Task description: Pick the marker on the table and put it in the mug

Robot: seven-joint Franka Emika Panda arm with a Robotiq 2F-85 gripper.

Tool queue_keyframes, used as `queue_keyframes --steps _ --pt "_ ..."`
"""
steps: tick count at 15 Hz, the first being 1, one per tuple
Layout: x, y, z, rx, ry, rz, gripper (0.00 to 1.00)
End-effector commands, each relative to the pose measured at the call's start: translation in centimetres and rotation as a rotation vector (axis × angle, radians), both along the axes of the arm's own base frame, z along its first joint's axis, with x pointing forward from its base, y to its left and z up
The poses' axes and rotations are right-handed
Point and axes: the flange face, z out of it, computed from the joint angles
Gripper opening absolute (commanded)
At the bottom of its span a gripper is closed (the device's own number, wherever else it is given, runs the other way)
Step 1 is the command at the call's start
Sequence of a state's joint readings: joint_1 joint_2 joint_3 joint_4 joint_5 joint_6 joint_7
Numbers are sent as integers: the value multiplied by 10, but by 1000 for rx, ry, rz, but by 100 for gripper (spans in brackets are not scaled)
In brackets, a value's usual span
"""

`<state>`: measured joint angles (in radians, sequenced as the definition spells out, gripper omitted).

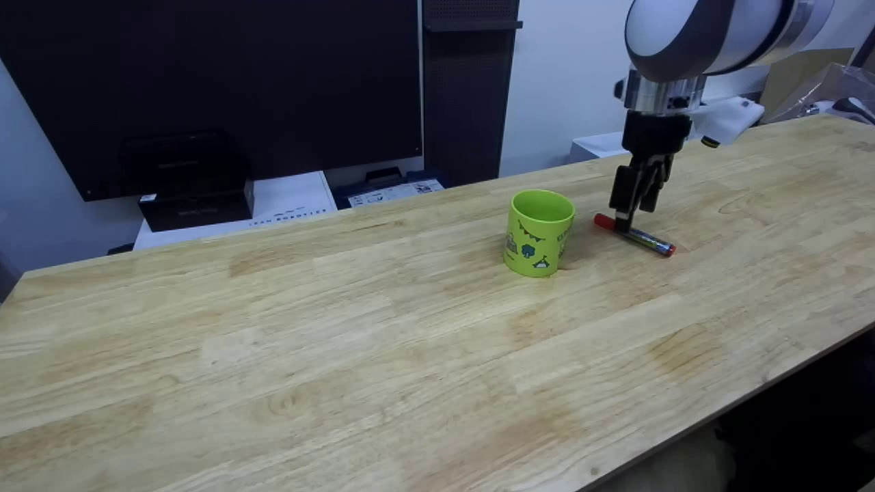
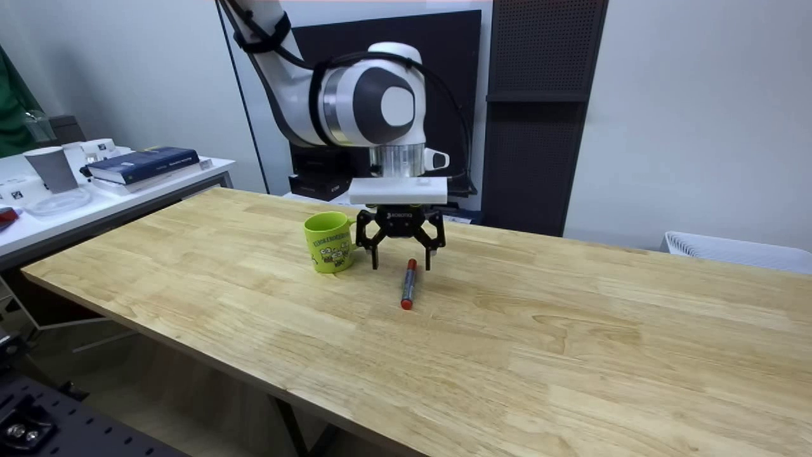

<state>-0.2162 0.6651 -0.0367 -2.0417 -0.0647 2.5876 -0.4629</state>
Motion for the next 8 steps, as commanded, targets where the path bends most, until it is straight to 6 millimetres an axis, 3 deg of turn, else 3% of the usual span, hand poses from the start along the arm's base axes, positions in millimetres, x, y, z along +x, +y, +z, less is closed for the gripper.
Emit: queue_keyframes --steps 1,6,7,8 --pt "2 10 -9 15 -37 -39 100" --pt "4 3 -9 -2 -67 -48 100" --pt "5 1 -8 -6 -73 -45 94" --pt "5 0 -8 -8 -75 -43 73"
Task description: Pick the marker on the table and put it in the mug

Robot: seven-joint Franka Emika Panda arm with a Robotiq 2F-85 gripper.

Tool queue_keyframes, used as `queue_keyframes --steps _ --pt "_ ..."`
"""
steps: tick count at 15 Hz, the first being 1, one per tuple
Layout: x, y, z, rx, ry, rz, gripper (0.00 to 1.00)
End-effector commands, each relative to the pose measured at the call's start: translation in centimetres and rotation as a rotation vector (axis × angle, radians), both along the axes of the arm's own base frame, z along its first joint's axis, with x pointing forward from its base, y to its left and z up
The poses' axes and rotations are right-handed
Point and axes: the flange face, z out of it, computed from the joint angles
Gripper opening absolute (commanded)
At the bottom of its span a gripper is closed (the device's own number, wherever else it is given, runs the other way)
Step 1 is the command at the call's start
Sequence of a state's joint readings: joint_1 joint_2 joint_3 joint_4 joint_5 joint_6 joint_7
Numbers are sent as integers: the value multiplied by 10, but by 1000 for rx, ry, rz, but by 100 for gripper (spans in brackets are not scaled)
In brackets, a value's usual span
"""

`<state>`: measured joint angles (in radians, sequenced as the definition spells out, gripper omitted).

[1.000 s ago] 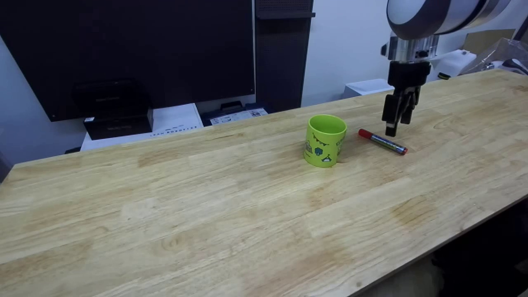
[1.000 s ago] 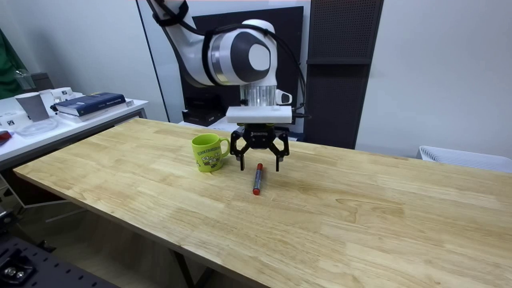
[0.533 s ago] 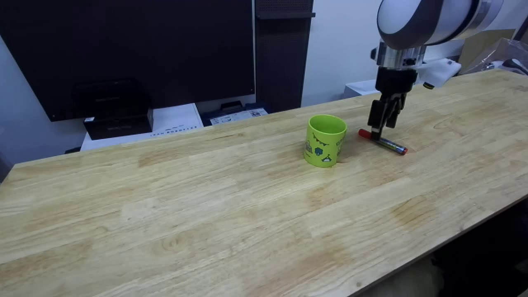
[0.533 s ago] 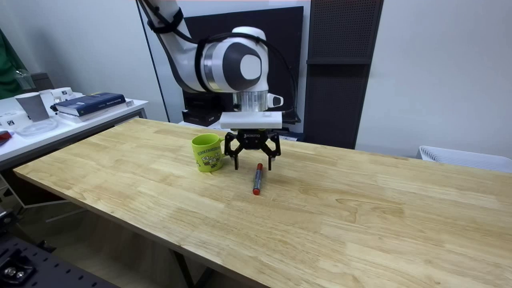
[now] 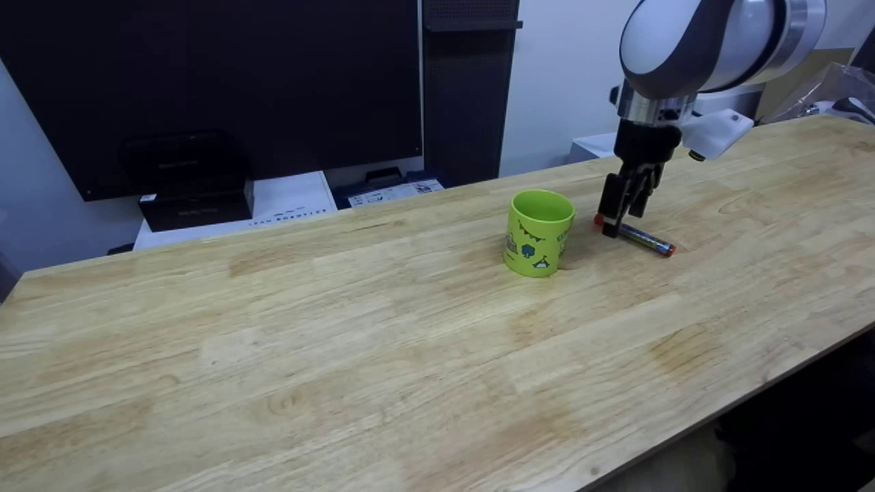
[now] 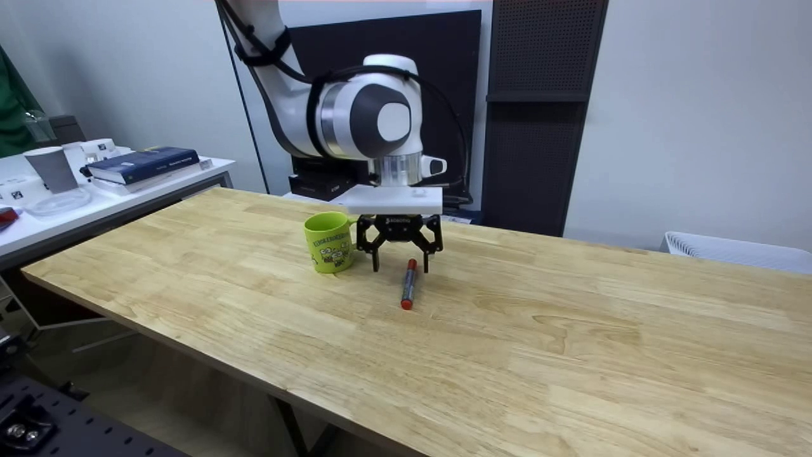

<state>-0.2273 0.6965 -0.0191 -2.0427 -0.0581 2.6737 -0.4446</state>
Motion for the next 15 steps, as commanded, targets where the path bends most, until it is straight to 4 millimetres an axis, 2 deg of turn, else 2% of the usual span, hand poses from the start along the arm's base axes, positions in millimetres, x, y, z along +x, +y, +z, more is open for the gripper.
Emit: queue_keyframes --steps 1,2,12,15 --pt "2 -5 3 -12 -20 -26 70" --pt "2 -6 2 -13 -20 -27 70" --pt "1 -17 2 -25 -24 -45 1" --pt "-1 -24 2 -36 -21 -54 4"
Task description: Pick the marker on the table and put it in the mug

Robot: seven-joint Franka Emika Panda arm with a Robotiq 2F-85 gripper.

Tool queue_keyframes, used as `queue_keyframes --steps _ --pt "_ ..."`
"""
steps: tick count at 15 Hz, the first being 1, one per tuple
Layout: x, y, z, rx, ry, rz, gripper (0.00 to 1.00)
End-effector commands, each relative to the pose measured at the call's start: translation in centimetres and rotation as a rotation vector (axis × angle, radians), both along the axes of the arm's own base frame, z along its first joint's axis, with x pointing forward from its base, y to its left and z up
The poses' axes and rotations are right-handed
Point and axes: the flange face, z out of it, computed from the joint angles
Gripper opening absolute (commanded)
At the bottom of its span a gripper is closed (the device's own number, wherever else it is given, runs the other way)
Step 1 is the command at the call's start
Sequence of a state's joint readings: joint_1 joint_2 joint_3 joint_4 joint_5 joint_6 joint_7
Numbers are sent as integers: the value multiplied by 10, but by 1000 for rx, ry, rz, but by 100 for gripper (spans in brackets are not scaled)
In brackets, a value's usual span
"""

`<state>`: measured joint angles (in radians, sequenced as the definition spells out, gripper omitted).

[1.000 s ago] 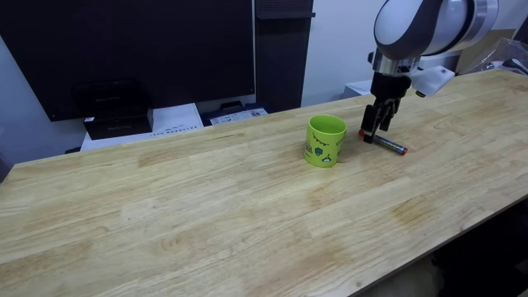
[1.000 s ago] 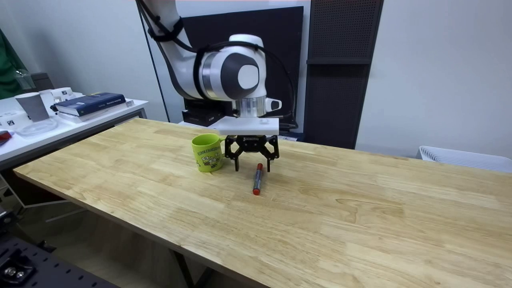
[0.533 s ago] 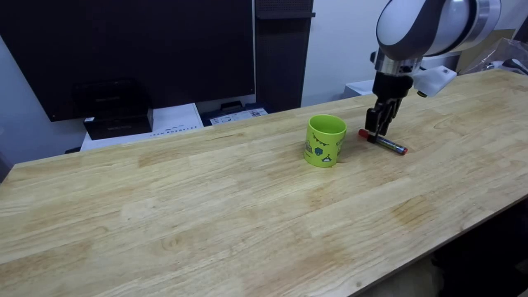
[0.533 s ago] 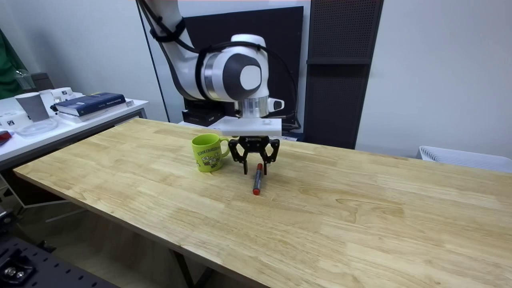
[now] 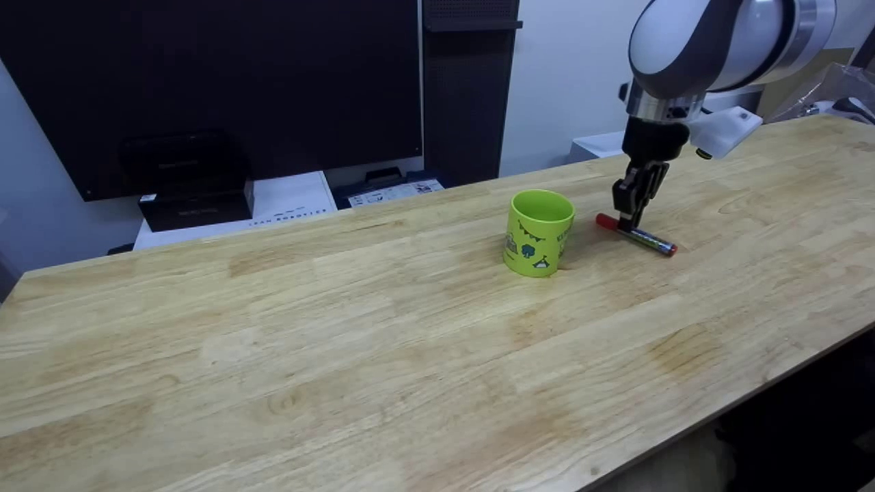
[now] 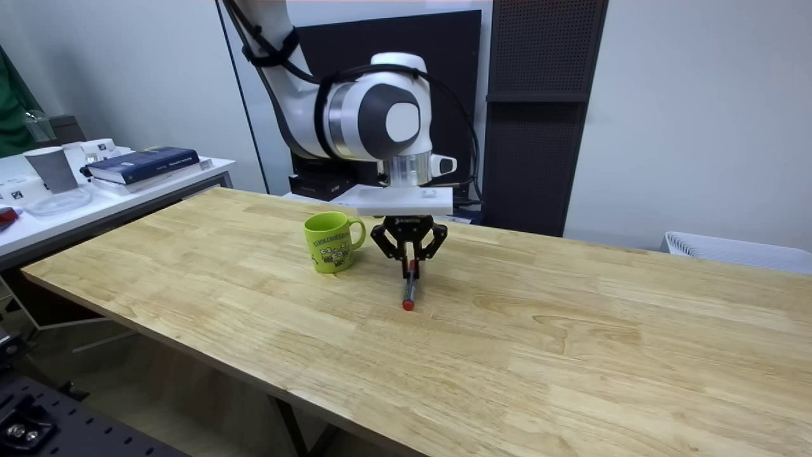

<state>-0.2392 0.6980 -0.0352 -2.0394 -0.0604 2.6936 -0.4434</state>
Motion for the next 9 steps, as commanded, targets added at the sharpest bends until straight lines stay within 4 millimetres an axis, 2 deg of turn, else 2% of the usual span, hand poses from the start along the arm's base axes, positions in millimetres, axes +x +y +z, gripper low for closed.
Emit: queue_keyframes --steps 1,3,8,9 --pt "0 -10 0 -23 -1 -35 5" --pt "-1 -12 6 -27 -7 -34 0" --pt "-1 -9 19 -25 -13 -16 0" --pt "-1 -9 19 -25 -9 -14 25"
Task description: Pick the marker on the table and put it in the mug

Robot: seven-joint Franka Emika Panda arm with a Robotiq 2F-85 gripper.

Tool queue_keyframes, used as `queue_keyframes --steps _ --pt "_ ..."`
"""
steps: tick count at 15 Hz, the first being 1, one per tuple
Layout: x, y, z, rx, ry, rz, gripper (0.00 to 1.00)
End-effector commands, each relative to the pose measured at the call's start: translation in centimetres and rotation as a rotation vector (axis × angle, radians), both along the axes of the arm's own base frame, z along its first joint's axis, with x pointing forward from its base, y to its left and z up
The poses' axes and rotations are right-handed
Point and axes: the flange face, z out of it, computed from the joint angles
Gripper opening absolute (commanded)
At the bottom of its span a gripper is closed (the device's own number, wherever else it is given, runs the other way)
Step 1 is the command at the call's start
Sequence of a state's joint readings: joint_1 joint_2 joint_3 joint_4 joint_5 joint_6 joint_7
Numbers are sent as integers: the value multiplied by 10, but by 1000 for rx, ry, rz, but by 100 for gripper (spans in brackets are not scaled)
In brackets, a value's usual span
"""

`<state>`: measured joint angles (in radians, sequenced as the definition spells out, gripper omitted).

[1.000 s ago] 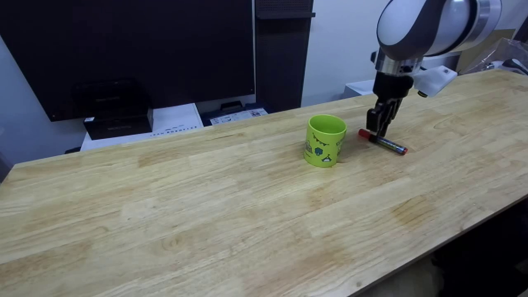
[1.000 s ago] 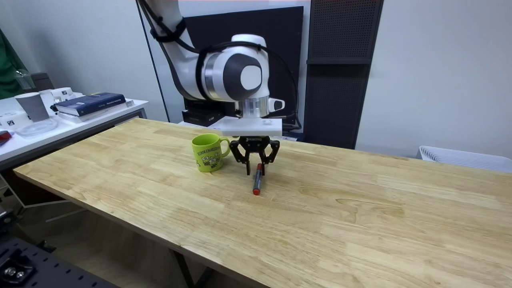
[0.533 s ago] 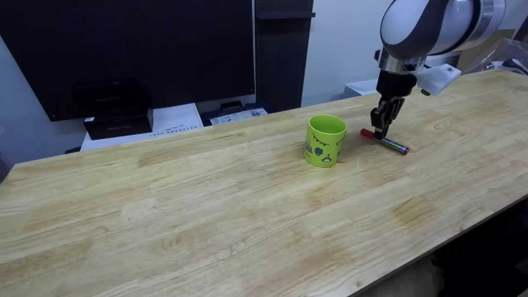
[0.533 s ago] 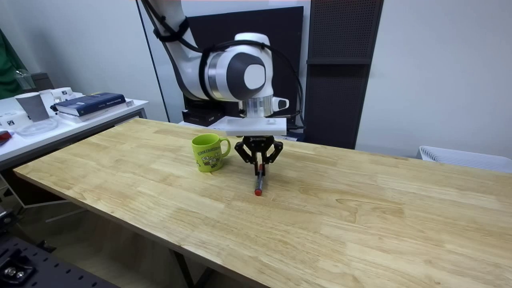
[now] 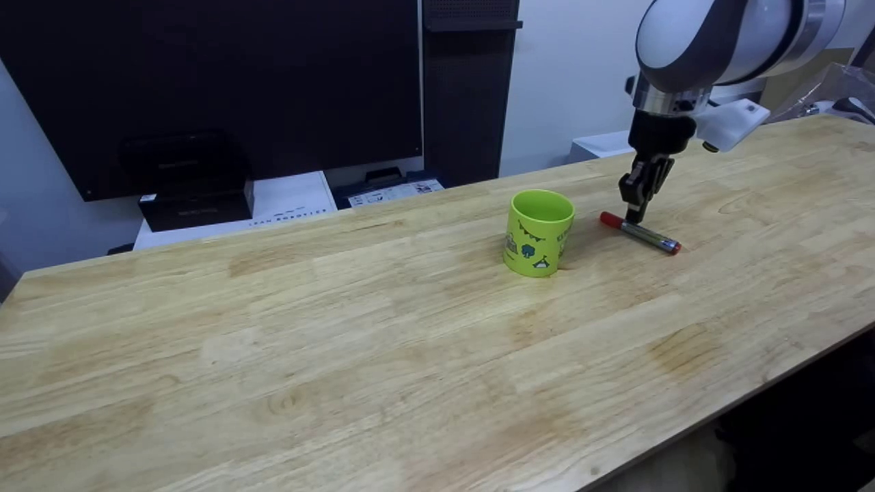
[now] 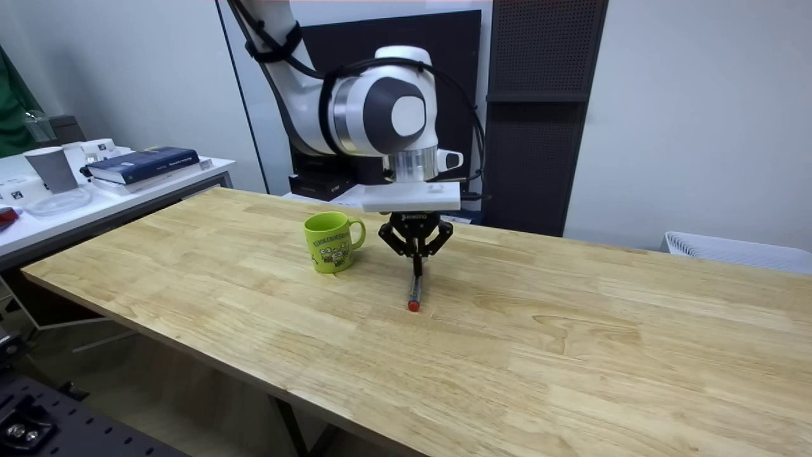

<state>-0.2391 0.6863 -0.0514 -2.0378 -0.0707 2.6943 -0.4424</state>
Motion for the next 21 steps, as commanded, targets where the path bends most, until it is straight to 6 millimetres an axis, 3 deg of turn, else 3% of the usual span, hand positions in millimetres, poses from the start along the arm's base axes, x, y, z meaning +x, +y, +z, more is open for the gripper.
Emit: queue_keyframes --steps 1,12,18,20,21 --pt "-2 0 11 -7 3 -11 26" --pt "-2 2 5 2 21 -7 98" --pt "-5 2 -7 5 56 -3 100" --pt "-6 1 -11 4 65 -4 74" --pt "-7 1 -13 3 71 -4 67"
